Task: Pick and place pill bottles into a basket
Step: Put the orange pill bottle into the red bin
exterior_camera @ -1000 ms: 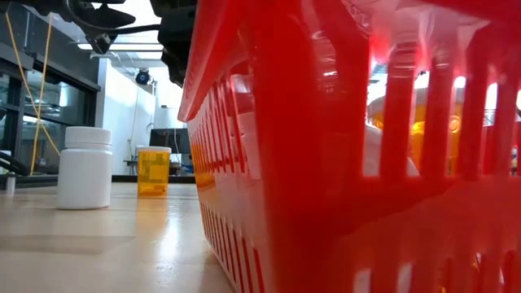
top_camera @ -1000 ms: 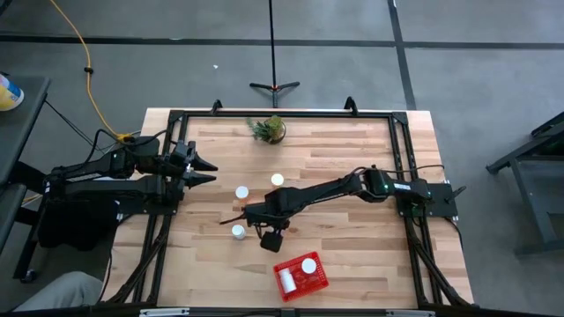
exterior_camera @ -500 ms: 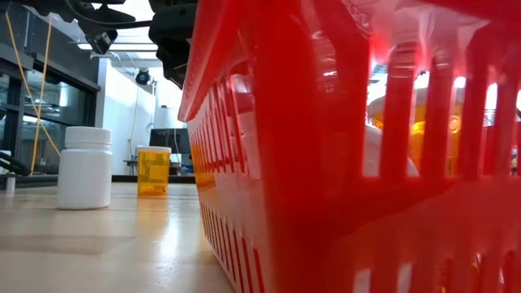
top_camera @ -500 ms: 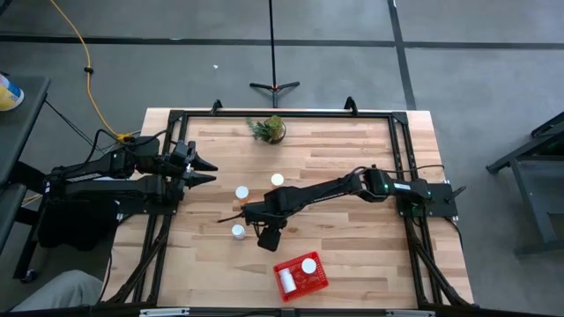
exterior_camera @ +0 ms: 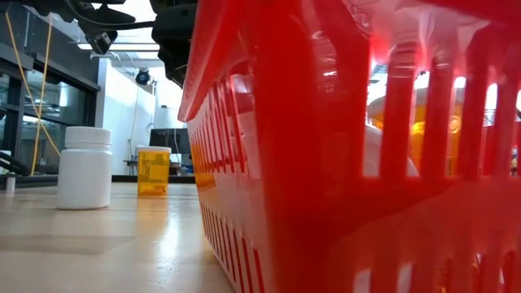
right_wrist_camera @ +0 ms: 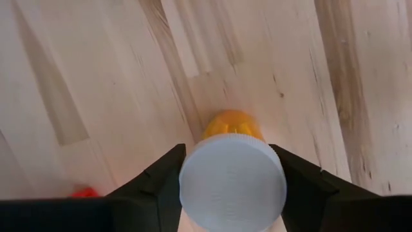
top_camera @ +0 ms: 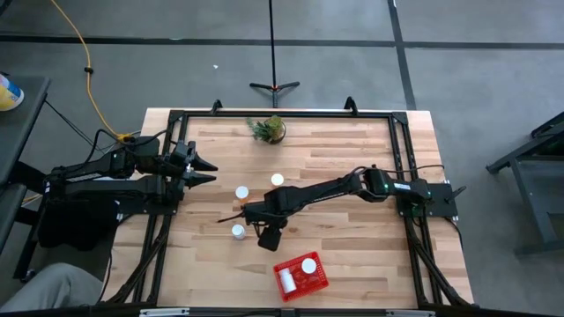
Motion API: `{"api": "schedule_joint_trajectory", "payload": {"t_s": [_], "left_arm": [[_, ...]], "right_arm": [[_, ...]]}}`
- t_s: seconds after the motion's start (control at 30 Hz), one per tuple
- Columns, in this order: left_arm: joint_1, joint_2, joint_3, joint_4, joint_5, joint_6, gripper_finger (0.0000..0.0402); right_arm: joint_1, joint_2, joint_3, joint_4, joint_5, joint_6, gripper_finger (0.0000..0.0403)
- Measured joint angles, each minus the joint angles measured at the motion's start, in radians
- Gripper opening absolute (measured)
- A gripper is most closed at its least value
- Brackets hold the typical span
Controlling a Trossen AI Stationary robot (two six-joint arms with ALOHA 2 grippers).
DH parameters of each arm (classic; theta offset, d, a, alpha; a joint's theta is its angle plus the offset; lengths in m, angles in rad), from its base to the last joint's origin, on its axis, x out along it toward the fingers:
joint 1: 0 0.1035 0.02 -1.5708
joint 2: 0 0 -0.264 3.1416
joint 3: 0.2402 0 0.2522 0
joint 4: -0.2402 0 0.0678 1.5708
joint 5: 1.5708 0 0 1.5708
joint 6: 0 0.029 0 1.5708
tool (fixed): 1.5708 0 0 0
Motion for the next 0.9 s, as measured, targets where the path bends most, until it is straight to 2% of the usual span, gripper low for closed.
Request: {"api": "schedule_joint_trajectory", "payload": {"t_s": [0.3,0.4,0.57,0.9], "left_arm": [[0.0,0.0,0.0,0.0,0.0,0.0,0.0191],[0.0,0.0,0.0,0.0,0.004,0.0,0.0191],[0.0,0.0,0.0,-0.001,0.011,0.0,0.0191],[0.0,0.0,0.0,-0.033,0.024,0.0,0.0191]], "right_arm": [[0.002,-0.002,0.178,-0.143,0.095,-0.044,0.019],[0.001,-0.039,0.16,-0.136,0.112,-0.04,0.0186],[0.021,-0.065,0.171,-0.226,0.119,-0.015,0.0186],[0.15,-0.082,0.178,-0.307,0.071,0.095,0.0186]]}}
